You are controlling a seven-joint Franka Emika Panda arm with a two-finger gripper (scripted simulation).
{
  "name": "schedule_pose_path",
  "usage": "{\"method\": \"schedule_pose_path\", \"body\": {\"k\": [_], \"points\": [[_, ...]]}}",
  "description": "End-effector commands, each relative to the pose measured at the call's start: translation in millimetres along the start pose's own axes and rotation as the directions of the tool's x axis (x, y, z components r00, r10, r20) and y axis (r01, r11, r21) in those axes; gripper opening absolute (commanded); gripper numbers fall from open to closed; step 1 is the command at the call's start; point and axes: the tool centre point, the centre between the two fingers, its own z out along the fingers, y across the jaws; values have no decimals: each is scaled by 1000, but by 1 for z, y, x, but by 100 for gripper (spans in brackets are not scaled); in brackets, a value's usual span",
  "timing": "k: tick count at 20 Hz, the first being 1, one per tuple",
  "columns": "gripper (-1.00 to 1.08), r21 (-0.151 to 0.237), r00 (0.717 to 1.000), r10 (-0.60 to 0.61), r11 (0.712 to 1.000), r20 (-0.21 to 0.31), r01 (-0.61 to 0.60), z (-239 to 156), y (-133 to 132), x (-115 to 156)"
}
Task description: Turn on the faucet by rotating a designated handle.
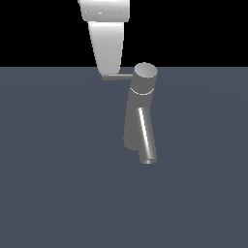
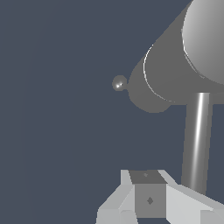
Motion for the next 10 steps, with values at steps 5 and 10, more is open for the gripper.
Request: {"method": "schedule_pose_path", "body": {"k": [5,10], "points": [[-100,18,999,52,999,-18,-51,8,-5,5],[-100,20,998,59,998,-22,-59,10,-6,6]]}}
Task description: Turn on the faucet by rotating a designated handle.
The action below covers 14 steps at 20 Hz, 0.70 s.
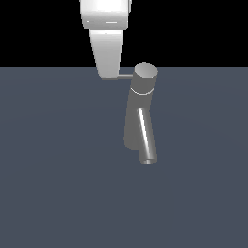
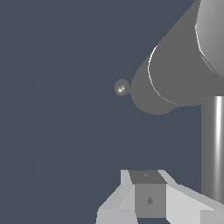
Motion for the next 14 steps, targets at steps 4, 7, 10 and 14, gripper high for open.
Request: {"method": "schedule_pose_path", "body": {"k": [4,7,10,14], "points": [[-100,1,1000,2,1000,-1,-2,0,0,0],[-100,1,1000,2,1000,-1,-2,0,8,0],[-100,1,1000,2,1000,-1,-2,0,16,-1],[-100,1,1000,2,1000,-1,-2,0,27,-2]]}}
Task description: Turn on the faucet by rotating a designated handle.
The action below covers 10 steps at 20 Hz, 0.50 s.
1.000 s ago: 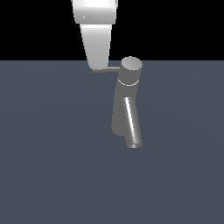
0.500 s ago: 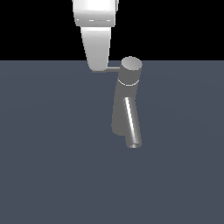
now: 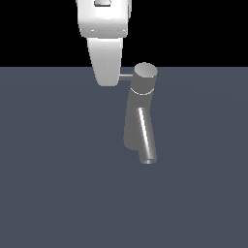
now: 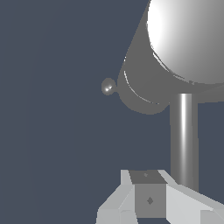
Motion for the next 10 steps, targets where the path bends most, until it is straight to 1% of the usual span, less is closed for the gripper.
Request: {"method": "schedule_pose_path", "body": {"k": [1,10], "points": [[-100,-2,1000,-1,1000,0,1,0,8,-1],[-100,-2,1000,0,1000,-1,0,0,31,-2]]}}
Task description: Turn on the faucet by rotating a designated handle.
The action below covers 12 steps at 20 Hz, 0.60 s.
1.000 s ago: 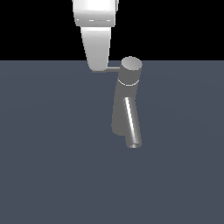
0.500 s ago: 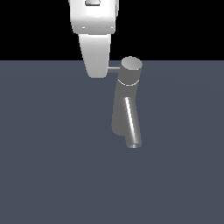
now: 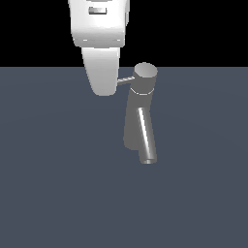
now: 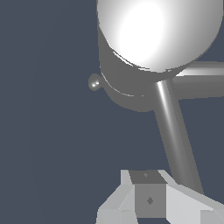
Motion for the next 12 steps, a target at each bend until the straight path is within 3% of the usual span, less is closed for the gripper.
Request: {"method": "schedule_pose_path", "body": {"k": [1,12], "points": [[-100,-7,1000,7,1000,-5,-7,0,11,4],[-100,-1,1000,-3,1000,1,3,-1,22,0]]}}
